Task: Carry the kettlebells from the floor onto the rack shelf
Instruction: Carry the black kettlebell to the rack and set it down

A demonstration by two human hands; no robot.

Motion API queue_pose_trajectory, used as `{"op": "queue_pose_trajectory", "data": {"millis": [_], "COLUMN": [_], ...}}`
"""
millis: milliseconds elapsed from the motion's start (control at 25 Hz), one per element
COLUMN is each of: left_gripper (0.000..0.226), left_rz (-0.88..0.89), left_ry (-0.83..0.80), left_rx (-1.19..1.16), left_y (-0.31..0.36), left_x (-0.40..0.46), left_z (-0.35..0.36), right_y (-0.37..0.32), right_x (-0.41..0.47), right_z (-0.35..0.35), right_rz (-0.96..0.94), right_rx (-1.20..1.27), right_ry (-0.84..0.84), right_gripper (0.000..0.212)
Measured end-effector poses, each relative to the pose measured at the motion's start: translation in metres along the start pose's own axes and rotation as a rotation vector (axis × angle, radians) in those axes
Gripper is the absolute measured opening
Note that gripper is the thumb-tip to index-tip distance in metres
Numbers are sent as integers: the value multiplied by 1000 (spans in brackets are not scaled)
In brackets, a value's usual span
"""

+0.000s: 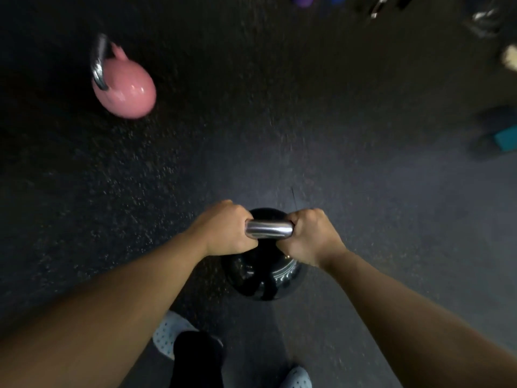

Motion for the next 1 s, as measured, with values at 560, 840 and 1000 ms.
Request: {"op": "queue_pose_trajectory", "data": {"millis": [560,840,1000], "left_gripper": [24,16,23], "left_rz": [-88,-100,-110], "left_ry": [347,593,600], "left_rx": [188,156,166], "left_y": [-81,-132,-177], "left_x": [174,273,332], "left_z": [-378,-559,-662], "right_y": [-103,-155,-197], "right_x": [386,596,714], "right_z": [-183,-281,-320], "right_rz": [-289,-423,-434], "right_rx": [-45,-174,-196], "right_ry": [175,218,210], "right_gripper": [15,11,11]}}
Point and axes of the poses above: each hand's wrist, its own x-axis towards the middle knuckle, its own z-axis out of the palm, y = z × x, the point moved 2 cm from there along x, towards the middle knuckle, and after that the axes turned 13 degrees about -z, right-handed, at the moved point
